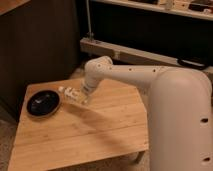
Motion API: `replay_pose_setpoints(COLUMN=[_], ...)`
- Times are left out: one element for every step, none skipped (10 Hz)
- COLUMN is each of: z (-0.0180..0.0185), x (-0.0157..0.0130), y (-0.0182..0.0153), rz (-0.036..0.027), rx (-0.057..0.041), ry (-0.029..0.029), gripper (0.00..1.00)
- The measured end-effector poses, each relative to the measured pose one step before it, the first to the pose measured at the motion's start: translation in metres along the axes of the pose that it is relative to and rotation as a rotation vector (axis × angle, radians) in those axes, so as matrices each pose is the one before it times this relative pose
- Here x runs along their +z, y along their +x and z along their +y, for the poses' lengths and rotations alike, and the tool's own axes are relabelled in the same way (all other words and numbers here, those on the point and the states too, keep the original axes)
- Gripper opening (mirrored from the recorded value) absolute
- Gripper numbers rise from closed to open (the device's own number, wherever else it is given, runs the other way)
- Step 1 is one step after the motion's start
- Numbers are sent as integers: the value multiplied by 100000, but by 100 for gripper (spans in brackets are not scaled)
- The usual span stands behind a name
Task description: Place the bottle in the ceramic bowl
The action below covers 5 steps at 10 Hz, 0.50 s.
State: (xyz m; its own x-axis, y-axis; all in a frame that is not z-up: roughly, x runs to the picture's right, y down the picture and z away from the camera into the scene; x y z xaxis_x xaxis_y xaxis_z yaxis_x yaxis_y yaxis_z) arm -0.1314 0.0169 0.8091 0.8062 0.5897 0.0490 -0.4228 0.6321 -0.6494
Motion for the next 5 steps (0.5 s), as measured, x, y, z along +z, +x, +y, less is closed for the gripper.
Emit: replay_pose_setpoints(z=[-246,132,400,450,502], x=[-565,288,966,1478,1121], y=[-1787,-1374,-2271,-1740,-1429], rz=[-1649,-665,-1426,-788,-845], rx=[-2214,-2105,-3653,-3402,-2514], ry=[-1426,-2393,-3927,-3838,-3027], gripper=[0,0,0,0,0])
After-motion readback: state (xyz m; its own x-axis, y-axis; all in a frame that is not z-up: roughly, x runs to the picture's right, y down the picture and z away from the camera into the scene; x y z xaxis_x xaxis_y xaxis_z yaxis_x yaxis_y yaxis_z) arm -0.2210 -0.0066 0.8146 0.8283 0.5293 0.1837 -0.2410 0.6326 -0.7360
